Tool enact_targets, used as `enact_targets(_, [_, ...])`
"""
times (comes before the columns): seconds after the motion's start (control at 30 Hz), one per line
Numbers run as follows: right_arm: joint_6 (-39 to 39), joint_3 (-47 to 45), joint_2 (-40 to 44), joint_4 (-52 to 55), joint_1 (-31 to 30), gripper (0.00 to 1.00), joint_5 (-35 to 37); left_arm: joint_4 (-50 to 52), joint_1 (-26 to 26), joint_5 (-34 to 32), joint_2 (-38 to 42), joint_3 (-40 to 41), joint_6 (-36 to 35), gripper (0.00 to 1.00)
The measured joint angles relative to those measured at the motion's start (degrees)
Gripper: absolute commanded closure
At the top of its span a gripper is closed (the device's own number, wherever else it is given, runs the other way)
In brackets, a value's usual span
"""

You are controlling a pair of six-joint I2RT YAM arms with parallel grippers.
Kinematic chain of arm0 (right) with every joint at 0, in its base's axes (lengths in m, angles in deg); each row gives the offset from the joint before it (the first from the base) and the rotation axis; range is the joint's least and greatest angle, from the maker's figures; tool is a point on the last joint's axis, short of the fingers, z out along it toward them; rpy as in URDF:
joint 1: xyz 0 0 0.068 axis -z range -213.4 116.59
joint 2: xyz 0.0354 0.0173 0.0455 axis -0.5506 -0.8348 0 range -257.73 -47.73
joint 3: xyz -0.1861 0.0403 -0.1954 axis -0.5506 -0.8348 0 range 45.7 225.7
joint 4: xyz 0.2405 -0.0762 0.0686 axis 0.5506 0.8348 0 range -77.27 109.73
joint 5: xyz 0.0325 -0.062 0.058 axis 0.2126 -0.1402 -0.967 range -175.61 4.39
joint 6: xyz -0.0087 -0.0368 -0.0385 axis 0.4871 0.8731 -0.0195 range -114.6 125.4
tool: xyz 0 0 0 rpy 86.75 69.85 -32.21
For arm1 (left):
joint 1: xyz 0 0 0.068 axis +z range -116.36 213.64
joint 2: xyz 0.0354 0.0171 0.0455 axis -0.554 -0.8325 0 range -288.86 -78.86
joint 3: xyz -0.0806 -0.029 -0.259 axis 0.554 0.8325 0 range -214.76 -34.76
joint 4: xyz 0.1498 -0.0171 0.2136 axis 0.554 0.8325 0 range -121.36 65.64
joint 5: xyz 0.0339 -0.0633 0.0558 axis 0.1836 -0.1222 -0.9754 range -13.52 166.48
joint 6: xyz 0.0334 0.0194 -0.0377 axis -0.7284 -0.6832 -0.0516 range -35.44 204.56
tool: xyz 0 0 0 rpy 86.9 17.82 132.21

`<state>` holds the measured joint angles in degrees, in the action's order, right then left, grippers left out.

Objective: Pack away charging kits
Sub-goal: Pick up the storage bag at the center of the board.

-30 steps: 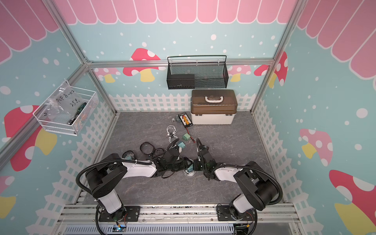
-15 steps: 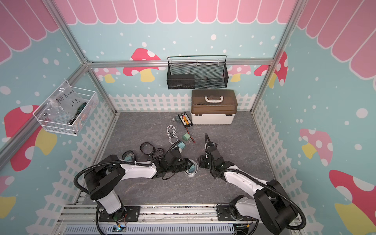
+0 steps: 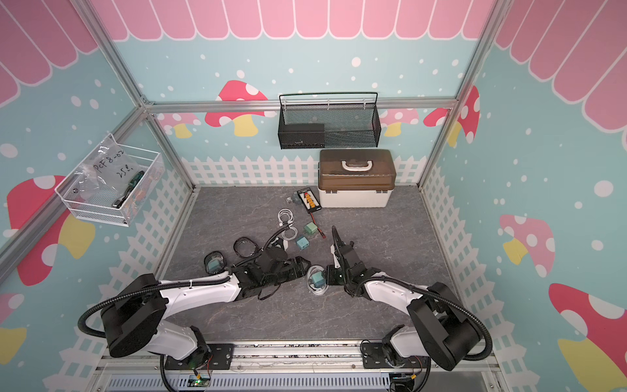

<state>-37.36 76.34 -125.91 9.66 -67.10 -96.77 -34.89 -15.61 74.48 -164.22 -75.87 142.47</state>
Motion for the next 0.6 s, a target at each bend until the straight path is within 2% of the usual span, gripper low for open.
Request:
enact_targets(0.07, [-0.2, 0.1, -0.1, -0.6, -0.1, 0.93, 0.0, 0.0, 0.2, 0.0, 0.1, 1.1, 0.0, 0.16])
enact_targets(0.17, [-0.8, 0.1, -0.1, -0.9, -0.1, 1.0, 0.6, -0.4, 0.2, 0.0, 0.1, 1.9, 0.0, 0.16])
enact_targets(0.6, [-0.9, -2.2, 1.4, -1.3, 0.7, 1.0, 3.3, -4.6, 0.2, 2.2, -2.5, 1.9, 0.2, 0.17])
